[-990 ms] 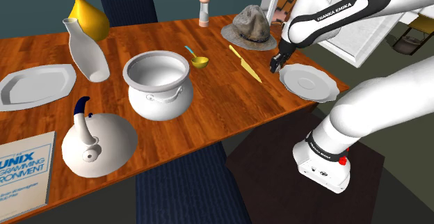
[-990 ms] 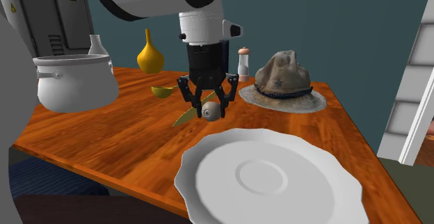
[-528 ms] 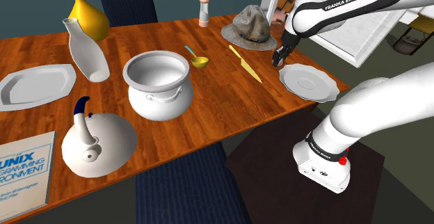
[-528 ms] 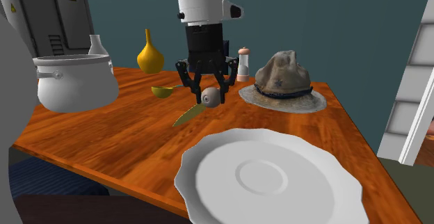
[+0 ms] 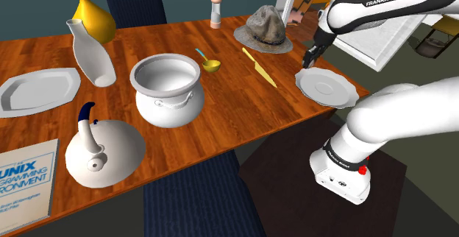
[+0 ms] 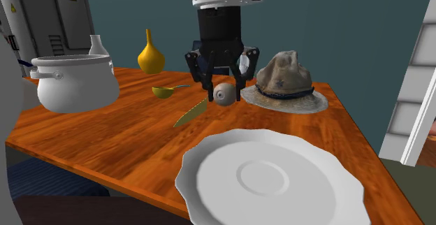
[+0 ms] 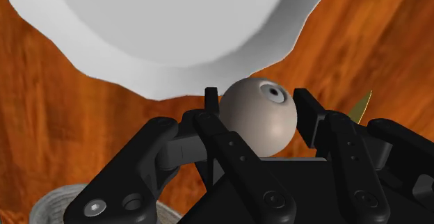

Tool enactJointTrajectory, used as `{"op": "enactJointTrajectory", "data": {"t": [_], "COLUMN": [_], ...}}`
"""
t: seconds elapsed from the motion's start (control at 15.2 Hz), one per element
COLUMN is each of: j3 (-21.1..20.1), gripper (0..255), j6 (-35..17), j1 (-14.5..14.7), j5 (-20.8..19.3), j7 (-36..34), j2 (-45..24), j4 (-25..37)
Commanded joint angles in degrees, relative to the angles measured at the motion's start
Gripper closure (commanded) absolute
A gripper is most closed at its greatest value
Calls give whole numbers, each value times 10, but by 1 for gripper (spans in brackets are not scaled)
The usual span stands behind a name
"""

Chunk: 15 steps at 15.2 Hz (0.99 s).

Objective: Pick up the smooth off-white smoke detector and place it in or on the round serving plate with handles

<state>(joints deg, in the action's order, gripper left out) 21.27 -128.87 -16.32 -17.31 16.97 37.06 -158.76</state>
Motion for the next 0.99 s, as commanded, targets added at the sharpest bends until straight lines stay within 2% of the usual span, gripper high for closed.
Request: {"op": "enactJointTrajectory", "data": {"t": [0.0,0.46,0.53,0.92], "j3": [19,95,100,121], "gripper": [255,255,255,255], "j6": [10,50,52,-9], "j1": [-22,-104,-109,-112], "j5": [-16,-76,-80,-98], "j7": [27,133,140,138], "j2": [24,88,90,58], "j4": [-11,-25,-24,-53]}}
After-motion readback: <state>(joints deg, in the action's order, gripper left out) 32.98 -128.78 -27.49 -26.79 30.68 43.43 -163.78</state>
